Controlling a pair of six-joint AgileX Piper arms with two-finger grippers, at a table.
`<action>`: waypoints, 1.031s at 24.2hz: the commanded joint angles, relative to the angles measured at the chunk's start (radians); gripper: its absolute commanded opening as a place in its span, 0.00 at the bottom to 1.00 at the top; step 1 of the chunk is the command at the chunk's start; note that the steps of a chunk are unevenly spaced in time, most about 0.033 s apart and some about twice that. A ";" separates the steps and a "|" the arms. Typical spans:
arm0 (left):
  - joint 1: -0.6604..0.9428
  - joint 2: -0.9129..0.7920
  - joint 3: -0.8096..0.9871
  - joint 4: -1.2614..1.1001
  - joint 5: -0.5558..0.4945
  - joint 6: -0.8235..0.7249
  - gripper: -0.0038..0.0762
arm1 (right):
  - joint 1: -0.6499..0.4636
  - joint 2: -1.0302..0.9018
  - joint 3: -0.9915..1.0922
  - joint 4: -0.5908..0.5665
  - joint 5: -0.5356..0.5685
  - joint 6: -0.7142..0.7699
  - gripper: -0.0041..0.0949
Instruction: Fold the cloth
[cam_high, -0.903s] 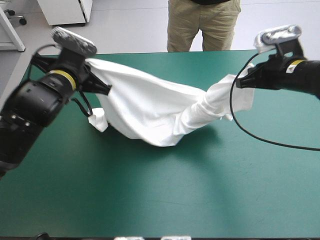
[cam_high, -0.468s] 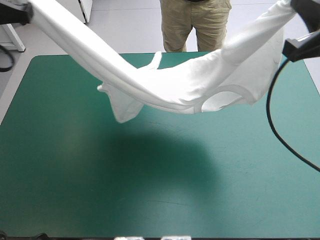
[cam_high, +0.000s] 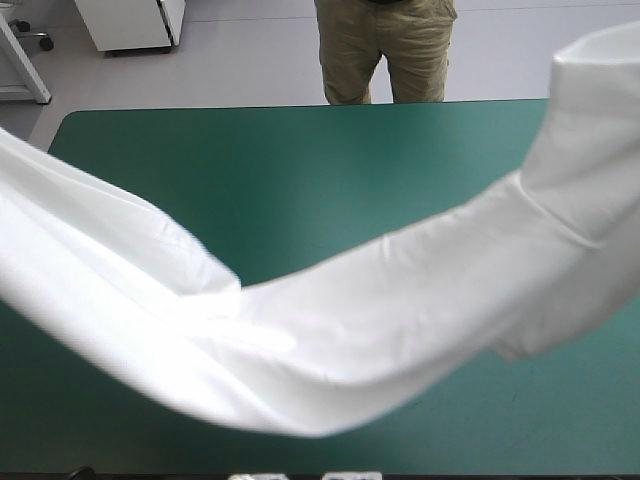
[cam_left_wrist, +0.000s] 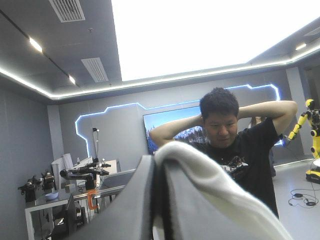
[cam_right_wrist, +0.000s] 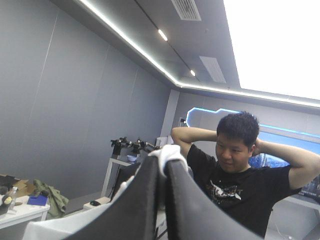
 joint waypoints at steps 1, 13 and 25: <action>0.001 0.001 -0.003 -0.021 -0.061 0.003 0.04 | -0.002 0.004 -0.003 -0.017 -0.037 -0.010 0.02; 0.001 0.097 0.274 0.277 0.108 -0.138 0.04 | -0.002 0.006 0.386 -0.184 0.035 0.006 0.03; 0.181 0.445 0.643 0.273 -0.243 -0.459 0.04 | -0.002 0.188 1.131 -0.197 -0.458 0.002 0.02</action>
